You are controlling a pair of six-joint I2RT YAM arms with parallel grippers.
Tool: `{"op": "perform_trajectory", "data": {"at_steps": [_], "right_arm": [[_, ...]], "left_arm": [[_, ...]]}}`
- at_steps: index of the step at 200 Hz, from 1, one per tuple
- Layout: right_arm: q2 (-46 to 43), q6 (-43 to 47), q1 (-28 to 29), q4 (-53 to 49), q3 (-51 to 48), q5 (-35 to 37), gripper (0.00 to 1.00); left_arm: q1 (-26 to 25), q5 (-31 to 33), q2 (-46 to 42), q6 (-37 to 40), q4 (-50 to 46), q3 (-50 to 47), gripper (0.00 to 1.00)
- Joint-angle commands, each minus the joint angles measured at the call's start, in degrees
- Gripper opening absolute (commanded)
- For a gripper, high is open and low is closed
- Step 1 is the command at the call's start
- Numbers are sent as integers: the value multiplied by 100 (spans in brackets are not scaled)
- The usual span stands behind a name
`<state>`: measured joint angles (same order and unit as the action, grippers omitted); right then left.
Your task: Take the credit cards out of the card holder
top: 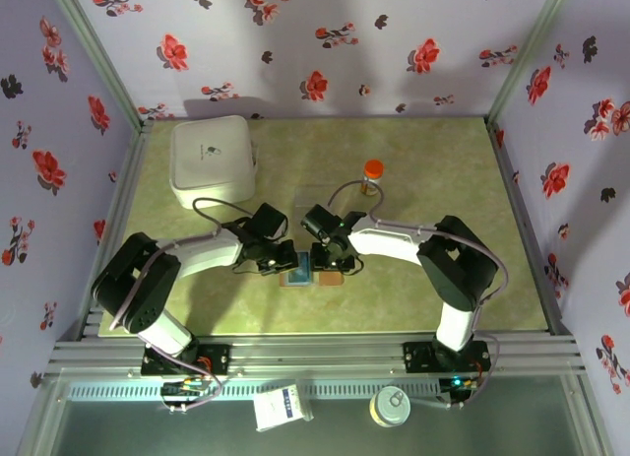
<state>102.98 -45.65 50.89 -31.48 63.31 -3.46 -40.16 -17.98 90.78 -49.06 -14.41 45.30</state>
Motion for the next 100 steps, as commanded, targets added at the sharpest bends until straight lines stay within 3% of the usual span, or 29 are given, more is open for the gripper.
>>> {"op": "perform_trajectory", "data": {"at_steps": [1,66,100], "right_arm": [[-66,-78,-55,-182,-120,219,48],[-716,-102,-54,133,18,-16,48],[-759,-161,-88,738,-107,-492,44]], "left_arm": [[79,280,-168,101,-460,-8,9],[139,225,-604,-16,-296,81,10],[167,51,-465,-46,-215,136,10]]}}
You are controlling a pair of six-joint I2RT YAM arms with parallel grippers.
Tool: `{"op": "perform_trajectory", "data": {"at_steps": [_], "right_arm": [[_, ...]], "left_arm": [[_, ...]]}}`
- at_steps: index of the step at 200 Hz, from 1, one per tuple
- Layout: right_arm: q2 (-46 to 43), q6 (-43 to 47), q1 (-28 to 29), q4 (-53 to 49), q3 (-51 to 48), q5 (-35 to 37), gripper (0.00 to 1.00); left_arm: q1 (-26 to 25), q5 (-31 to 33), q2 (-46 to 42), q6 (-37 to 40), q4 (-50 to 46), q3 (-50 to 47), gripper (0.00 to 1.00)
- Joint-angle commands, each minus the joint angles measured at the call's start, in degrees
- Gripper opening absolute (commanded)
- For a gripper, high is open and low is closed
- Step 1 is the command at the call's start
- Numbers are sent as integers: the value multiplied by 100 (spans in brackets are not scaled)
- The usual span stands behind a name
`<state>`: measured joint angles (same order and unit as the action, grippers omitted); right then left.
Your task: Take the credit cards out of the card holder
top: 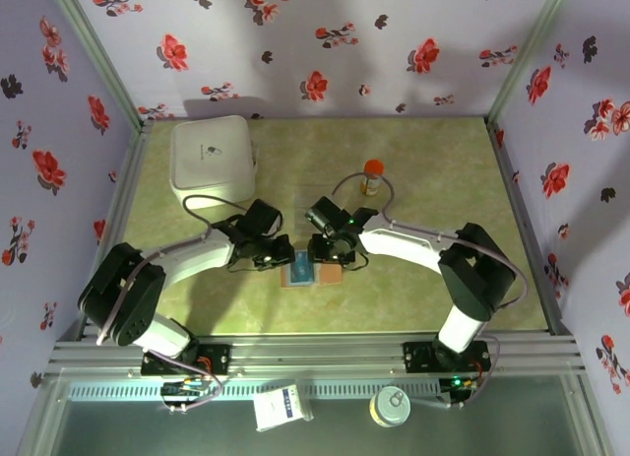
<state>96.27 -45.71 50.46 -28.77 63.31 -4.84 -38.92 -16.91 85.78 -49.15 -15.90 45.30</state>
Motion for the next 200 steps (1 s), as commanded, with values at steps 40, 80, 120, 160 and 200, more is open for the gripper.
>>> {"op": "perform_trajectory", "data": {"at_steps": [40,80,120,160,200], "right_arm": [[47,-236,-106,938,-198,-737,35],[183,-269,-168,878,-265,-717,35],[230,-449,-169,1077,-493,-793,35],[169,-559,-129,1256,-626,-887,35],[166,-561,-90,1333,-596,-928,35]], "left_arm": [[48,-311,255,-110,90,83,9],[59,-287,455,-16,41,64,9],[103,-150,513,58,-47,49,9],[163,-39,418,146,-181,73,9],[184,-90,366,154,-176,88,9]]}}
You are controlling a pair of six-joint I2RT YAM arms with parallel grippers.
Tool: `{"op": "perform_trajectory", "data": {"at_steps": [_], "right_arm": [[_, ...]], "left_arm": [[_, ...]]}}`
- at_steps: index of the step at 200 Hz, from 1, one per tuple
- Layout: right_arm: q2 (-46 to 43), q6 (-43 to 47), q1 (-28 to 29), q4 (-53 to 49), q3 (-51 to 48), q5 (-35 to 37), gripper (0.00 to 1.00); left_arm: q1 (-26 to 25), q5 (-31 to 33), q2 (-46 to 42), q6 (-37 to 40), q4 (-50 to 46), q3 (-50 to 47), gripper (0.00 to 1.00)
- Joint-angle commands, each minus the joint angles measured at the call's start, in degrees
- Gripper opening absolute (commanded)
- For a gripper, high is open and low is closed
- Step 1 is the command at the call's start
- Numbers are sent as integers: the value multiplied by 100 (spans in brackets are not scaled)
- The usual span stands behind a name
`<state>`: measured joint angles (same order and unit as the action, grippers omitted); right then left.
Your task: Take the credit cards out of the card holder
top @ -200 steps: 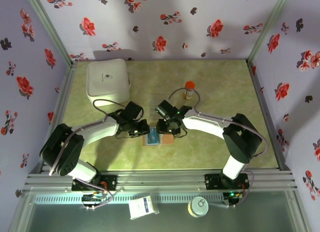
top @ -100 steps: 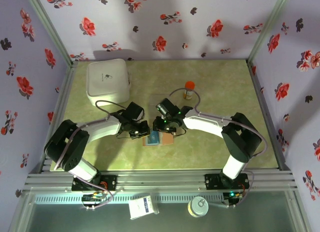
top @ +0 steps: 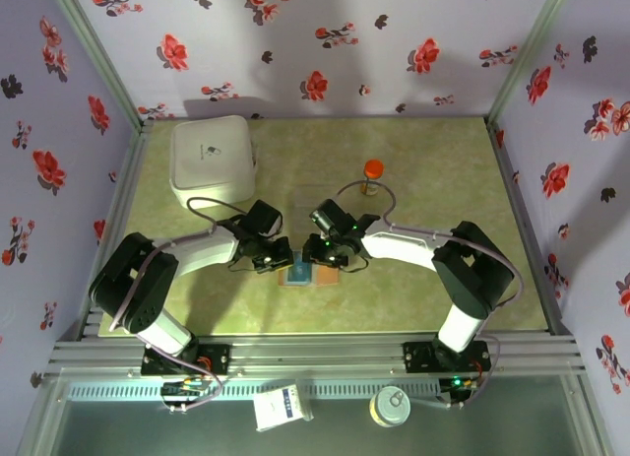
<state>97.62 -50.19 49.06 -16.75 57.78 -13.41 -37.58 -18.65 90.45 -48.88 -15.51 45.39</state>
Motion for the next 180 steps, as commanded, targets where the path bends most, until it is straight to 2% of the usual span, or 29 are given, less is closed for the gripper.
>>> {"op": "perform_trajectory", "data": {"at_steps": [1,48,86,180], "right_arm": [[25,-109,51,130,-41,-68,35],[-32,-26,60,228,-38,-82,35],[-33,10,60,397,-88,-127,30],[71,-115,57,647,-172,-311,24]], "left_arm": [[50,83,-104,126,-211,77,9],[49,109,-290,70,-188,49,9],[49,111,-268,44,-164,15,9],[48,81,-155,74,-242,-54,9]]}}
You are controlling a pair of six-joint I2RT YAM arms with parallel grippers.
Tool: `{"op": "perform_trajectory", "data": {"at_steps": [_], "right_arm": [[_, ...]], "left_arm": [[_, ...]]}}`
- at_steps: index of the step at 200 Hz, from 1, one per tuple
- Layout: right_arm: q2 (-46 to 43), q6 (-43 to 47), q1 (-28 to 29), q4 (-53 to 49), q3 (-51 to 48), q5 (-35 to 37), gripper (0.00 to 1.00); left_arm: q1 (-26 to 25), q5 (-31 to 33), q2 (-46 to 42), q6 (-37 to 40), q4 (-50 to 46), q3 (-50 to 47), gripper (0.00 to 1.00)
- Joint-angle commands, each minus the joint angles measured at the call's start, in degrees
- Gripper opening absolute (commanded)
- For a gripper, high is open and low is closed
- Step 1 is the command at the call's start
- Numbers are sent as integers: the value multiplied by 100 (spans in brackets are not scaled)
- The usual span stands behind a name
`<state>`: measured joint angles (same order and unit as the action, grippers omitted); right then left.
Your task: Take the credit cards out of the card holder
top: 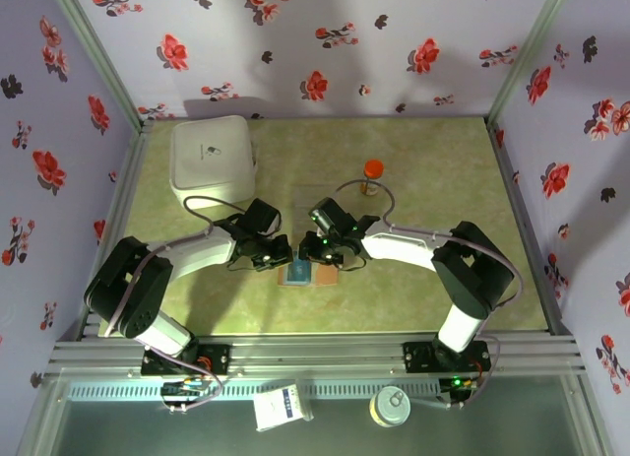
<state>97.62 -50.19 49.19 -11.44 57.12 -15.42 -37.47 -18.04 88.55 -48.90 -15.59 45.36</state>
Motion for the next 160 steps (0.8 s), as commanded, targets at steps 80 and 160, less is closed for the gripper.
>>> {"op": "perform_trajectory", "data": {"at_steps": [80,160], "right_arm": [[274,-219,45,226,-166,-242,22],[371,-228,38,220,-256,-171,22]], "left_arm": [[38,39,17,50,-216,-184,9],[40,47,39,25,-178,-245,9]]}}
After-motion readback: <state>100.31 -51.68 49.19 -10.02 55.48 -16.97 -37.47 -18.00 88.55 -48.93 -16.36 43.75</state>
